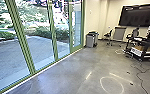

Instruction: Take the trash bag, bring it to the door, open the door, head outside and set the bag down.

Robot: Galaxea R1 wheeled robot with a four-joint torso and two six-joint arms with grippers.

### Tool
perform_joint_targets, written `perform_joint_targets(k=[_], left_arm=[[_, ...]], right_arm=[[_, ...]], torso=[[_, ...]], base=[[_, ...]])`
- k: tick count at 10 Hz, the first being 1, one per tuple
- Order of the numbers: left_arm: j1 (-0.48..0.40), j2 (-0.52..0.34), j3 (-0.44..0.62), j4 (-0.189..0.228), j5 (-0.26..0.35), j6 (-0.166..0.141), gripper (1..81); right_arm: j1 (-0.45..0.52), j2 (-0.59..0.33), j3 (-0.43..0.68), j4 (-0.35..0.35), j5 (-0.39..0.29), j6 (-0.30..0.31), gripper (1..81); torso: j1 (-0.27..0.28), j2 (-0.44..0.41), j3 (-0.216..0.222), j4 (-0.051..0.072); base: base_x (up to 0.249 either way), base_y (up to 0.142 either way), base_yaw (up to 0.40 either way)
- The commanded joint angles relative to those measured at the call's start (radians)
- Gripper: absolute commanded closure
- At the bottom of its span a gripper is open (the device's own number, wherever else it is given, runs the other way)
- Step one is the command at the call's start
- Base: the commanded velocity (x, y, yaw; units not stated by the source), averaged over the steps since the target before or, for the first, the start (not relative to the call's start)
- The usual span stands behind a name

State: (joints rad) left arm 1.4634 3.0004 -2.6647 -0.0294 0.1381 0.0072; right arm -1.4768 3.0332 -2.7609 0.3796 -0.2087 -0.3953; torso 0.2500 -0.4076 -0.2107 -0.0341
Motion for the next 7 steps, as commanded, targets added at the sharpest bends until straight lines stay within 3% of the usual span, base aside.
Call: perform_joint_targets(k=[1,7], left_arm=[[-0.048,0.0,0.003,0.003,0.067,0.01,81.1],[-0.048,0.0,0.003,0.005,0.067,0.008,81.1]], right_arm=[[0.048,-0.001,0.0,0.001,-0.078,0.0,1.0],[0.046,0.0,0.0,0.001,-0.077,-0.002,1.0]], torso=[[0.0,0.0,0.0,0.0],[0.0,0.0,0.0,0.0]], base=[[0.133,0.0,0.0],[0.133,0.0,0.0]])
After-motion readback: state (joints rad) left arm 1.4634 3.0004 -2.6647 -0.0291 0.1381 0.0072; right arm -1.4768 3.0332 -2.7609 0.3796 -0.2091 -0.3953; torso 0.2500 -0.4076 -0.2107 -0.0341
